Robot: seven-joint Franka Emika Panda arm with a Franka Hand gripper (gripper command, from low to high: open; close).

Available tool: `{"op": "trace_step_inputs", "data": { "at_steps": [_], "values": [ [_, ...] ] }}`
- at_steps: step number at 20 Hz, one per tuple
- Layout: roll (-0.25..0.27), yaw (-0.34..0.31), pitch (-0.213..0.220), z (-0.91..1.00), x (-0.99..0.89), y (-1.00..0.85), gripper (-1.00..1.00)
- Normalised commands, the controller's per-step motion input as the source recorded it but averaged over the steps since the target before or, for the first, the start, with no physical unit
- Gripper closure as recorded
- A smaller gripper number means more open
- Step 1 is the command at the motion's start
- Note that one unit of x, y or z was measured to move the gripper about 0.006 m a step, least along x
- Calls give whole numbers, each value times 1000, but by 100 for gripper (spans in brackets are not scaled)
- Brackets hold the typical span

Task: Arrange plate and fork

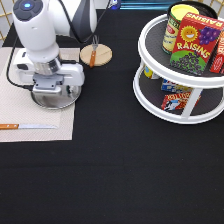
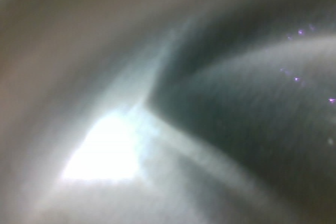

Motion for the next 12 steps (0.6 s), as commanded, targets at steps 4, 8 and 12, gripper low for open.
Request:
{"op": "trace_step_inputs", "data": {
  "at_steps": [4,8,12],
  "values": [
    [85,0,71,-37,214,-1000,-100],
    [85,0,65,-76,133,-1000,-100],
    [92,0,61,-118,26,-1000,-100]
  ]
}}
